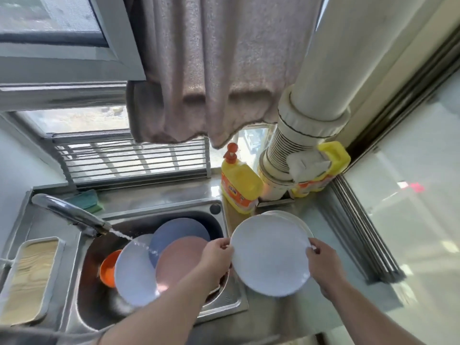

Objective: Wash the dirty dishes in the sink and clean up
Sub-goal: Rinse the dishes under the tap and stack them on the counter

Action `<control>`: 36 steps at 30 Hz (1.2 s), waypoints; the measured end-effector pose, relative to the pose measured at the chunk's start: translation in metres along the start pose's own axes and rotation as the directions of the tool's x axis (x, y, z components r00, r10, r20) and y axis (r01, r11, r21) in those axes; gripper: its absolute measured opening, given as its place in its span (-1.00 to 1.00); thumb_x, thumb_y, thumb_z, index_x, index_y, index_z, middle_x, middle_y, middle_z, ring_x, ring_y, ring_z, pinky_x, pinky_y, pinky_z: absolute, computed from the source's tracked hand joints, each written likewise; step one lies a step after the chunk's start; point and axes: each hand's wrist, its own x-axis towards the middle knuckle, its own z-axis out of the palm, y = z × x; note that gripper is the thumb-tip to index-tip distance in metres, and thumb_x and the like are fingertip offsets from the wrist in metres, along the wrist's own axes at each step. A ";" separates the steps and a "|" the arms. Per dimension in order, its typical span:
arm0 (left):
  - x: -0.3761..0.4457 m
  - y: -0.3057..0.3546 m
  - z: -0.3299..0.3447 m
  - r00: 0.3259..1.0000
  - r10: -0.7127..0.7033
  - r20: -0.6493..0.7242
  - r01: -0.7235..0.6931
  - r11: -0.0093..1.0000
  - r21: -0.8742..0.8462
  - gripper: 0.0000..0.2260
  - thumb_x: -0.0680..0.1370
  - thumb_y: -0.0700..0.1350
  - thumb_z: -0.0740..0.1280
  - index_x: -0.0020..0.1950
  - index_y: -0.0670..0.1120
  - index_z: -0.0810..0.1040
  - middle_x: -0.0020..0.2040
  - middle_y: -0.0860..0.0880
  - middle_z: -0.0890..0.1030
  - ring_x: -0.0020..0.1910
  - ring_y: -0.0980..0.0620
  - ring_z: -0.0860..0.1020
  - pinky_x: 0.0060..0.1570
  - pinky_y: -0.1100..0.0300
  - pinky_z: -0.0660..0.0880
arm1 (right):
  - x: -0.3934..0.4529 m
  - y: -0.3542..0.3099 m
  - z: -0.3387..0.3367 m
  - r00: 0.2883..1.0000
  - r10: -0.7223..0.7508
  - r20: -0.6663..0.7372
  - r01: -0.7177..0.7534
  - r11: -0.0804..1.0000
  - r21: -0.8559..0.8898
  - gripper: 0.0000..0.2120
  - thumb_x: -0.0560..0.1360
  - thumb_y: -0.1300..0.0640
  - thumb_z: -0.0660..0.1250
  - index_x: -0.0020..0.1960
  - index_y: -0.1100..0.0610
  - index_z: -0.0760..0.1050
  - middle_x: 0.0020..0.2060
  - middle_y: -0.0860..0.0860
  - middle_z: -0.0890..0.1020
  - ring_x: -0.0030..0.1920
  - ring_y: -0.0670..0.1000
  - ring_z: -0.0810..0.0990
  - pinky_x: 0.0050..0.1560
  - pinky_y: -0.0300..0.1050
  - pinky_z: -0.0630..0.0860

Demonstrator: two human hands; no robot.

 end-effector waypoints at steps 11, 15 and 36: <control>0.032 -0.004 0.032 0.992 0.119 -0.053 -0.099 0.953 0.285 -0.54 0.54 -0.25 0.29 0.12 0.33 0.69 -0.13 0.23 0.73 -0.05 0.00 0.68 -0.03 0.12 0.63 | 0.006 0.018 -0.013 1.000 -0.013 0.009 0.013 0.999 -0.031 -0.56 0.45 0.38 0.20 0.06 -0.07 0.65 -0.12 -0.11 0.69 -0.14 0.11 0.62 -0.23 -0.07 0.52; 0.039 -0.020 0.009 0.991 0.127 -0.032 -0.119 0.977 0.179 -0.67 0.58 -0.24 0.37 0.24 0.10 0.70 -0.06 0.12 0.75 -0.05 0.05 0.70 0.15 0.00 0.66 | -0.004 0.011 -0.011 1.000 -0.016 -0.022 0.012 0.988 -0.156 -0.51 0.52 0.29 0.28 0.43 0.08 0.51 0.28 0.08 0.58 0.26 0.19 0.55 0.24 0.08 0.52; 0.078 -0.155 -0.176 0.970 -0.061 -0.235 0.144 0.923 0.356 -0.64 0.55 -0.24 0.17 0.15 0.15 0.58 0.01 0.03 0.66 -0.06 0.03 0.60 -0.10 0.13 0.59 | -0.020 -0.049 0.269 0.877 0.049 0.478 0.148 0.918 -0.367 -0.18 0.48 0.14 0.27 0.68 -0.04 0.02 0.50 0.10 0.40 0.42 0.19 0.46 0.42 0.10 0.45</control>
